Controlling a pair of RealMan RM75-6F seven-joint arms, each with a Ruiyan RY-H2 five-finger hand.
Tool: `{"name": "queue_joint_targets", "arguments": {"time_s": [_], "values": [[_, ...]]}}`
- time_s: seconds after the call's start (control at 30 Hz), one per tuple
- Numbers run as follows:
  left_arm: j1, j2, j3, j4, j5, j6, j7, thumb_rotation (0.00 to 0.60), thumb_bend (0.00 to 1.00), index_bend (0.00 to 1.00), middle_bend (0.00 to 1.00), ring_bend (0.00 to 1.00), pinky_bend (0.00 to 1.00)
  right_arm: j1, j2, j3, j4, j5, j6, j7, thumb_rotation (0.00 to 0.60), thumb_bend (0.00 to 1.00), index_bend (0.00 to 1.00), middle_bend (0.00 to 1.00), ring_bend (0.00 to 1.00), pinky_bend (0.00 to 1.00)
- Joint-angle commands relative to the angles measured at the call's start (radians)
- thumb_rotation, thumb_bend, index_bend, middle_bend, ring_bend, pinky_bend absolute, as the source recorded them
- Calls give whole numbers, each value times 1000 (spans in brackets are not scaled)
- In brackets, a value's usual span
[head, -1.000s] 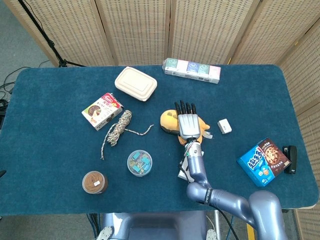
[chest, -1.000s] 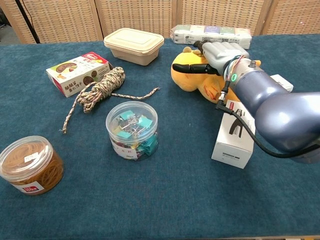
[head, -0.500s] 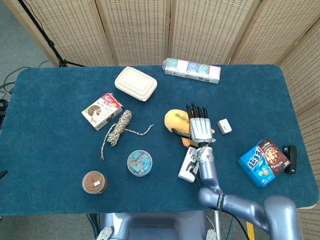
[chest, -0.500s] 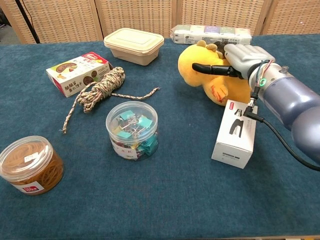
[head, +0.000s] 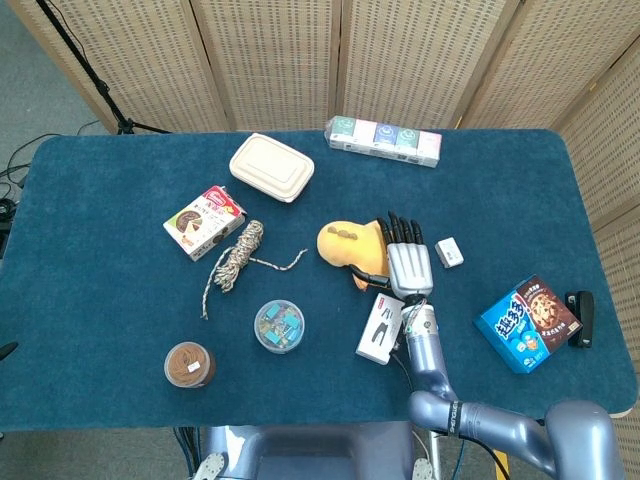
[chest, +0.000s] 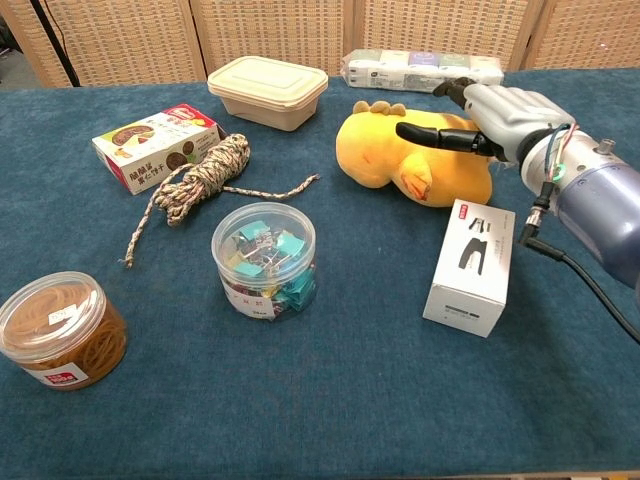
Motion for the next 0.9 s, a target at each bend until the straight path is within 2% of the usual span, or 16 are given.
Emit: {"name": "queue_joint_targets", "arguments": {"time_s": [0.03,0.23,0.47,0.7,0.9], "values": [[0,0,1,-2,3,1,4,600,0,0,0,0,0,21,-9,11,-7,-10,0,-18,0,0,0,0,0,0],[0,0,2,-3,1,-1,5,600,0,0,0,0,0,111,-74,67,45,17,-32,-99,0,0,0,0,0,0],[-3,1,-1,10,-6,-7,-20,600,0,0,0,0,0,206,-159,122,181,62,-85,-135,0,0,0,0,0,0],[-6,3,-2,16,-6,-13,-32,600,0,0,0,0,0,210,-199,122,291,80,-128,-82,0,0,0,0,0,0],[-7,2,-3,11,-10,-14,-24,600,0,0,0,0,0,183,-193,108,306,67,-122,-47,0,0,0,0,0,0]]}}
